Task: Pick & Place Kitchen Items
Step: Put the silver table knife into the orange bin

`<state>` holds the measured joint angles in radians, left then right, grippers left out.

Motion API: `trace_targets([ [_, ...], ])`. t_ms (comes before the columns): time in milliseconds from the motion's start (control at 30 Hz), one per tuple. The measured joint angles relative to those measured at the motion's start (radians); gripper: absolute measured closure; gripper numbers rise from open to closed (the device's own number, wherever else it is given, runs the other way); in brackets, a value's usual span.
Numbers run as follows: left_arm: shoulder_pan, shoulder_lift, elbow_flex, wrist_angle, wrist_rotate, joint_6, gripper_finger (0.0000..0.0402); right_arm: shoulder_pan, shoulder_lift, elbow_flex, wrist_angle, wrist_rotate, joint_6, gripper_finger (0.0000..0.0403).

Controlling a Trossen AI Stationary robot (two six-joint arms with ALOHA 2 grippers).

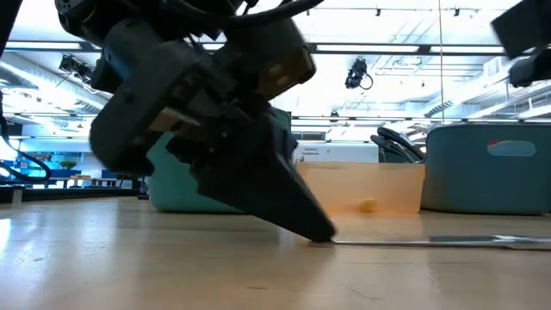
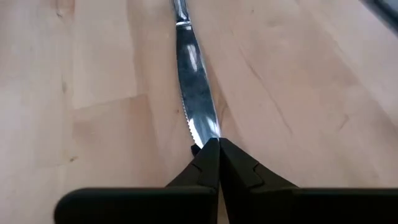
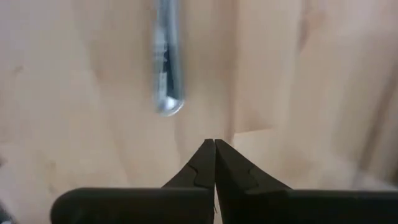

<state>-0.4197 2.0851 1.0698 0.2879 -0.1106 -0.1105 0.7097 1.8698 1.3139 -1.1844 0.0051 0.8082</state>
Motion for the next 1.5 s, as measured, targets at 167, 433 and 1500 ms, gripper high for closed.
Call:
trace_targets([
  [167,-0.014,-0.053,-0.006,-0.007,-0.033,0.069,0.0387,0.019,0.000,-0.001,0.018,-0.075,0.025,0.0398],
  [433,-0.030,-0.086,-0.001,0.032,-0.080,0.098,0.0395,0.027,0.000,-0.043,0.239,-0.092,0.022,0.0397],
  [1500,-0.020,-0.091,0.003,0.036,-0.103,0.124,0.0385,-0.001,-0.006,-0.249,0.461,-0.092,0.022,0.0397],
])
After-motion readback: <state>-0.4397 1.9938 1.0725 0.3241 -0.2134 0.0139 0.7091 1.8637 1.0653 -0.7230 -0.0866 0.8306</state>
